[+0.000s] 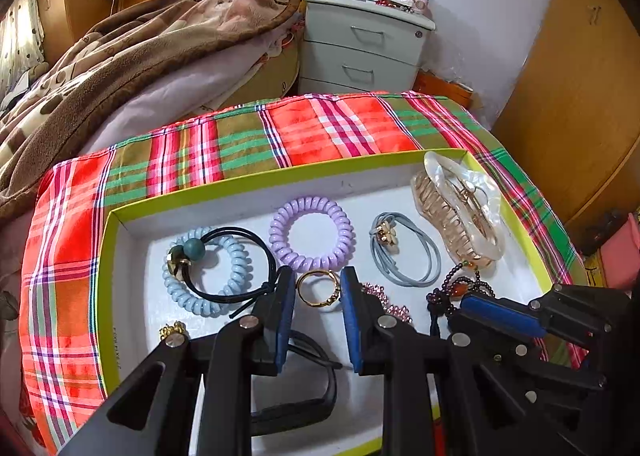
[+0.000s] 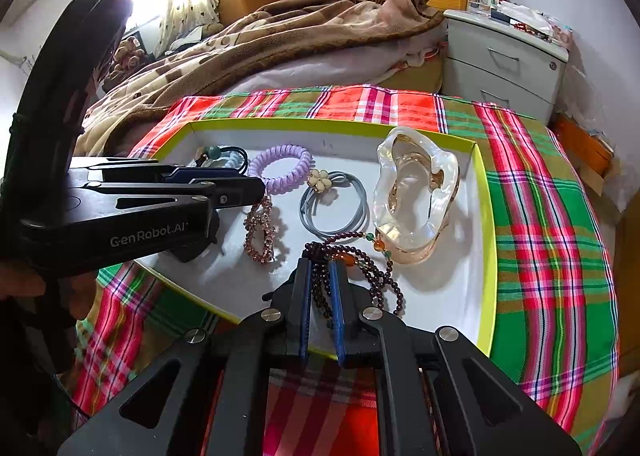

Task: Organize jewelry
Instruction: 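Release the gold ring into the box with left tool while right tool drops the strand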

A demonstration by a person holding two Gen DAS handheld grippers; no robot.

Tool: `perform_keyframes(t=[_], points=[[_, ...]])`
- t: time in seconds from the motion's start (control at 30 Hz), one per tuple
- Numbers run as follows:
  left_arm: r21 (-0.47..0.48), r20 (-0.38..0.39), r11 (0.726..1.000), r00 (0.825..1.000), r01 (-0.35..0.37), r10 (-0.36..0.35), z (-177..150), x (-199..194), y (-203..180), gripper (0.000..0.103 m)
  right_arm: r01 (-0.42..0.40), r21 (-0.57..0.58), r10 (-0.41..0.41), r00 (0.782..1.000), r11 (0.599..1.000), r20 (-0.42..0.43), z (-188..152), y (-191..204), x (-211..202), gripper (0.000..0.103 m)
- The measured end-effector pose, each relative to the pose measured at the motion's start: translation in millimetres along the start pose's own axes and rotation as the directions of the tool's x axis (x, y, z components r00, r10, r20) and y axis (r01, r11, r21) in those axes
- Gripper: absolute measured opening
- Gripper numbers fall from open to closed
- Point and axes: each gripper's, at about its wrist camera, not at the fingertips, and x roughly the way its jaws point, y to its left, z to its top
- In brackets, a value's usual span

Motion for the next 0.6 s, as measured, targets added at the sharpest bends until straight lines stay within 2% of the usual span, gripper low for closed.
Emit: perform_keyframes(t=[0.4, 0.6], points=[[-0.016, -0.01, 1.0, 1.0, 0.009, -0.009, 1.0, 0.6, 1.1, 0.025, 0.006, -0.002, -0.006, 1.0, 1.0, -0.001, 0.3, 1.2, 0.7, 0.01], [-0.013, -0.009, 1.0, 1.0, 0.002, -0.002, 1.3, -1.3, -0.4, 0.03, 0.011, 0.007, -0.011, 1.0, 1.0, -0.003, 0.4, 0.1, 1.4, 0.01]])
